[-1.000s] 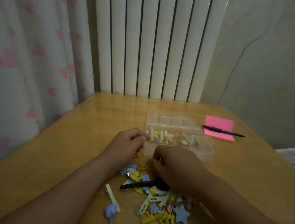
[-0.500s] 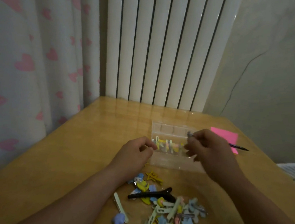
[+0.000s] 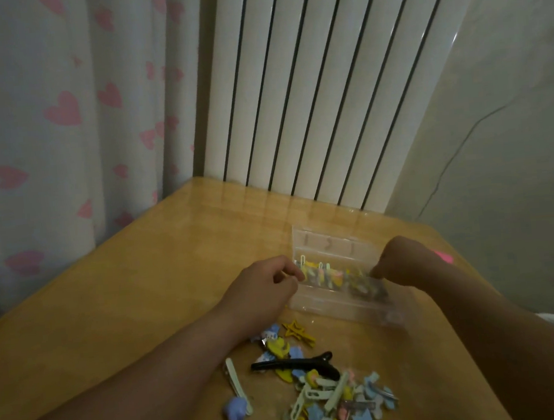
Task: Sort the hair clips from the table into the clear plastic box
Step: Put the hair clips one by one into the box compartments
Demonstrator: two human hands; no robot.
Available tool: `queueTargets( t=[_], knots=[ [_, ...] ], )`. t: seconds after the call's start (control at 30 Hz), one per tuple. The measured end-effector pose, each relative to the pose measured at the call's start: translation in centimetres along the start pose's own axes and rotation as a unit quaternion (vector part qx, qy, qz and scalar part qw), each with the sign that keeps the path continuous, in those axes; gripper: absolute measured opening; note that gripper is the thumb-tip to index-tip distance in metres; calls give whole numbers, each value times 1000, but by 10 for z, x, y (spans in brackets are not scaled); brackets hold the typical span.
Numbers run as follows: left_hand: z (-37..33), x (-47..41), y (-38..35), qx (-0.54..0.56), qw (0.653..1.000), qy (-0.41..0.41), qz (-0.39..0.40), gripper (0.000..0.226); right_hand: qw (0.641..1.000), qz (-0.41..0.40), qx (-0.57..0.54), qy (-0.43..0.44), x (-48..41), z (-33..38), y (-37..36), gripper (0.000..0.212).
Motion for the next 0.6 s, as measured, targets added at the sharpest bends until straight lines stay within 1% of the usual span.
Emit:
queueTargets(
  t=[0.1,0.2,0.27,0.33,0.4,0.47,0.53,0.6],
  knots=[
    [-1,1,0,-3,1000,-2,2,19,999,-31,-16,-7,8,-3,3,25],
    [-2,2,0,-11,1000,-3,2,19,989,-137,-46,26,34,7,12,22],
    [-4,4,1,-5,1000,-2,2,22,967,-220,-110,73,60,26,16,20],
    [-6,6,3,14,1000,5,-3,23,935,-272,-186,129,88,52,13,17],
    [-8,7,7,35,999,18,-18,26,915,-268,-236,189,111,81,5,15],
    [-7,4,12,55,997,34,-38,31,911,-228,-251,237,124,104,-6,14],
    [-5,1,15,58,996,51,-52,28,914,-187,-229,277,130,119,-18,13],
    [-4,0,17,39,996,58,-54,23,921,-160,-187,303,132,124,-26,12]
  ],
)
Point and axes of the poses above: each hand's wrist, its own x-axis away from the middle knuckle, its own y-axis out of the back of the hand, z = x × y, the point moved 5 cm from there along -x, towards the middle knuckle, and after that the axes turned 15 degrees about y, right-handed, at the moved point
